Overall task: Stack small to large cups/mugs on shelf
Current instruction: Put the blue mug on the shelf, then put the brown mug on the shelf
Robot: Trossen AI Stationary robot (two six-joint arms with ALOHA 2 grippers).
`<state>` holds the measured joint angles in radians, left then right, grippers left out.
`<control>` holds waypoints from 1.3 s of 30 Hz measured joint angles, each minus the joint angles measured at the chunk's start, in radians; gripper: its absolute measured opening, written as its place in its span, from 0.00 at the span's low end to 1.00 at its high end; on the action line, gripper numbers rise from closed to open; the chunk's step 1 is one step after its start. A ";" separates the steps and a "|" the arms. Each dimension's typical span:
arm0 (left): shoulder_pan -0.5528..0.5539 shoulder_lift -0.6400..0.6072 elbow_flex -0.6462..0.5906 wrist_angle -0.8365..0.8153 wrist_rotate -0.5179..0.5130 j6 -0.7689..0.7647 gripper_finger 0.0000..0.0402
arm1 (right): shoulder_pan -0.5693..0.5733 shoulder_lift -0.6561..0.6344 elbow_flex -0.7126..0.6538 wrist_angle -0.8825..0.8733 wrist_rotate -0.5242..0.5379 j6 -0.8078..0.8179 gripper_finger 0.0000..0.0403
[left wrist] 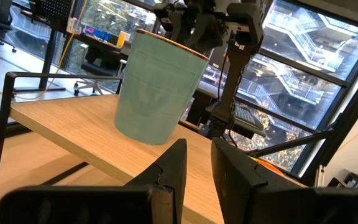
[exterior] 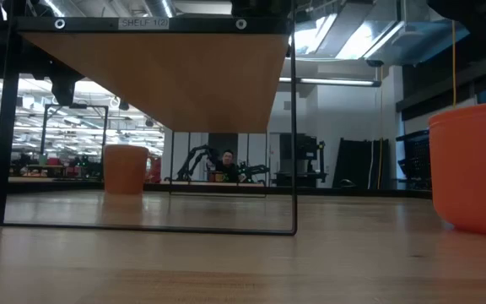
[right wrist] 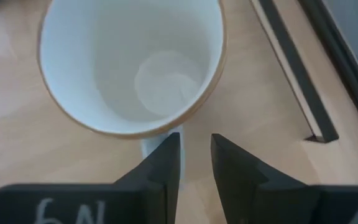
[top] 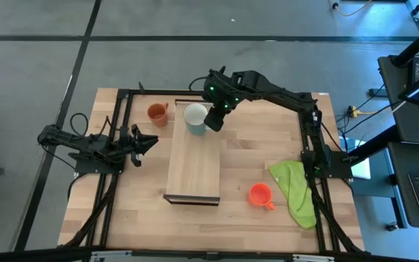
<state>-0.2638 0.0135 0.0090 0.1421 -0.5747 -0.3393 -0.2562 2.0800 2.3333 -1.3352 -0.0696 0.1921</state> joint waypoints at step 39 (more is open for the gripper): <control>0.000 -0.001 0.001 0.578 0.181 0.135 0.17 | 0.011 -0.081 0.023 -0.016 0.156 0.063 0.23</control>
<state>-0.2638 0.0128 0.0097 0.7200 -0.3933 -0.2043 -0.2447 1.9987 2.3560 -1.3510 0.0860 0.2546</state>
